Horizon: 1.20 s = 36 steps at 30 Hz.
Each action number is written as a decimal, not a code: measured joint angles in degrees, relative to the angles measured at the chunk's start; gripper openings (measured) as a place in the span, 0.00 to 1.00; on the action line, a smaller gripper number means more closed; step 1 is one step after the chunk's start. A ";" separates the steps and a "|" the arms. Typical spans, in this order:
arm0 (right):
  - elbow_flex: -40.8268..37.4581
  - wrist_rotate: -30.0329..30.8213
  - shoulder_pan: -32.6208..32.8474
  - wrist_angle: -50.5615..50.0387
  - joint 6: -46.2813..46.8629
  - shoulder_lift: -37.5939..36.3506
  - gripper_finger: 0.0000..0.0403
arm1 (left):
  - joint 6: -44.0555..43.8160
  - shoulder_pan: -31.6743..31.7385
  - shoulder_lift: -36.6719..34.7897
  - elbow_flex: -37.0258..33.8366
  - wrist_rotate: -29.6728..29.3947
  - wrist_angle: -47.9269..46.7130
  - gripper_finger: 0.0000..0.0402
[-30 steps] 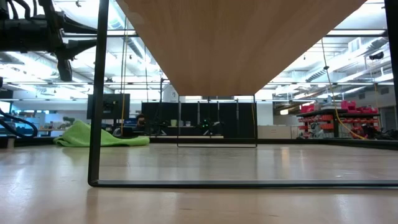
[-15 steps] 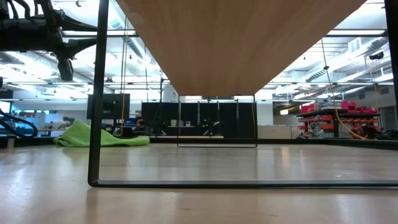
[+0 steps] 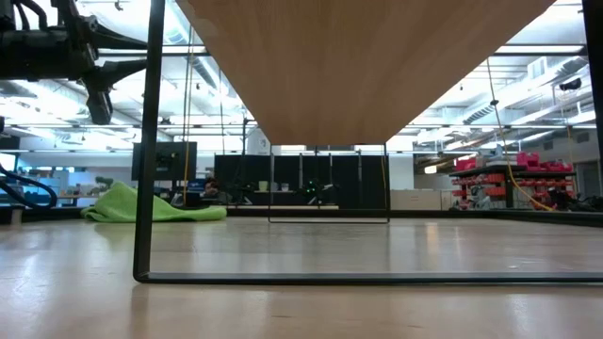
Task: Stack small to large cups/mugs on shelf
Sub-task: Put the blue cup on the shelf
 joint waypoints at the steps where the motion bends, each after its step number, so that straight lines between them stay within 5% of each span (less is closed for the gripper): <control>1: 0.00 -0.82 0.13 0.02 0.32 0.00 0.27 | -0.03 -0.01 0.00 -0.01 0.00 -0.02 0.24; 16: 0.00 2.56 0.28 -0.23 -0.73 -0.16 0.27 | -0.90 -0.01 0.00 0.00 -0.02 -0.66 0.24; 27: -3.35 4.74 -8.18 8.54 -2.36 -0.11 0.25 | -1.19 -0.01 0.00 0.00 -0.04 -0.83 0.24; 36: -3.76 3.15 -8.48 8.69 1.49 -0.11 0.24 | -1.40 -0.01 0.00 -0.02 -0.07 -0.85 0.24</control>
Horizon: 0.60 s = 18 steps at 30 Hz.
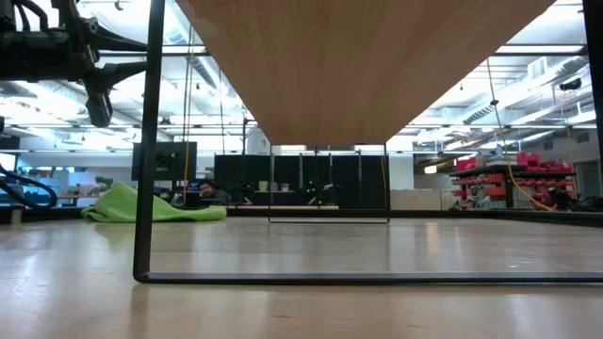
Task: Stack small to large cups/mugs on shelf
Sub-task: Put the blue cup on the shelf
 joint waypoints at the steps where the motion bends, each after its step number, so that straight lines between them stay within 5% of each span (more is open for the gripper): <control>1: 0.00 0.00 0.00 -0.04 0.42 0.00 0.24 | 0.00 0.00 0.00 0.02 0.00 0.02 0.23; 18: -5.24 -1.90 -0.55 6.34 1.19 0.20 0.23 | 0.21 0.02 0.00 0.02 0.07 0.02 0.25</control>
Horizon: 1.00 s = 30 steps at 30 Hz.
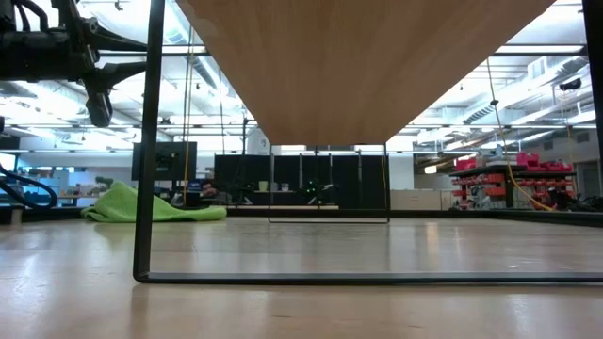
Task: Stack small to large cups/mugs on shelf
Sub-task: Put the blue cup on the shelf
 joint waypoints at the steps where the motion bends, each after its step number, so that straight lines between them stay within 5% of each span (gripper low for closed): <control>1: -0.26 -0.07 0.00 -0.03 0.01 0.02 0.23 | -0.01 0.00 0.00 0.00 0.02 0.00 0.25; 12: -3.76 -0.18 -0.44 5.45 -0.05 0.02 0.21 | -0.02 0.00 0.00 0.00 0.07 0.00 0.24; 20: -3.75 -0.68 -0.74 5.42 -0.50 0.01 0.03 | -0.01 0.00 0.00 -0.02 0.07 0.02 0.24; 30: -0.13 -3.21 -4.34 3.29 -8.67 -0.09 0.02 | -0.20 0.00 0.00 0.00 0.07 0.02 0.23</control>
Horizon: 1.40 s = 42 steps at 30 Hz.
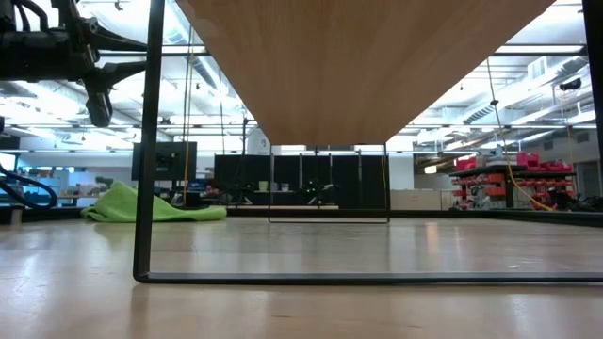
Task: Stack small to large cups/mugs on shelf
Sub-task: Put the blue cup on the shelf
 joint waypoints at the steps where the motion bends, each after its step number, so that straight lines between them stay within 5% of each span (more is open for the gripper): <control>1: 0.93 0.01 -0.72 -1.09 -1.47 0.00 0.02 | -0.05 0.00 -0.01 -0.01 0.00 -0.02 0.23; 12: 20.48 2.54 -9.98 -25.46 -18.95 -0.07 0.01 | -1.02 0.00 0.00 0.00 0.01 -0.01 0.23; 16: 25.16 7.42 -14.32 -25.18 -24.62 -1.68 0.01 | -0.88 -0.02 0.00 0.00 0.00 -0.07 0.22; 31: 32.47 8.13 -31.25 -24.81 -49.40 -2.36 0.01 | -1.32 -0.02 -0.02 -0.02 0.09 -0.07 0.22; 42: 43.82 14.00 -39.83 -23.74 -61.57 -1.52 0.01 | -1.30 -0.02 -0.02 -0.02 -0.18 -0.04 0.20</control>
